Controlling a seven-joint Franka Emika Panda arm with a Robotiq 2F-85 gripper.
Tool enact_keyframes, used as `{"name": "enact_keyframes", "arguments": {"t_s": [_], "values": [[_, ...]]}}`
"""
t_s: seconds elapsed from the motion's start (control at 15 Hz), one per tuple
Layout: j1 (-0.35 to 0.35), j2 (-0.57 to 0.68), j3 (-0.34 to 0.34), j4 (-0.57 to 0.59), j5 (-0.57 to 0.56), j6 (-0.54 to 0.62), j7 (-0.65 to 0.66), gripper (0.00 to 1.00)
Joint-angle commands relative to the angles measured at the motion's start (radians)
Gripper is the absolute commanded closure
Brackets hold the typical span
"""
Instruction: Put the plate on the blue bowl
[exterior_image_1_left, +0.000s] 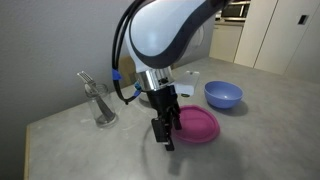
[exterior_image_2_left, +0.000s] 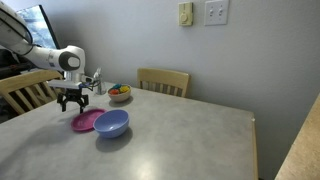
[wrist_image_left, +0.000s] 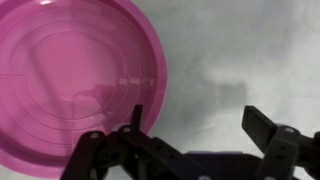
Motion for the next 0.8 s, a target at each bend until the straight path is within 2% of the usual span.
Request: {"name": "enact_keyframes", "arguments": {"t_s": [0.0,0.73], "values": [[-0.031,-0.002,0.026,-0.051,0.07,0.075,0.006,0.0],[-0.03,-0.069,-0.014,-0.14,0.072,0.121,0.127,0.0]]}}
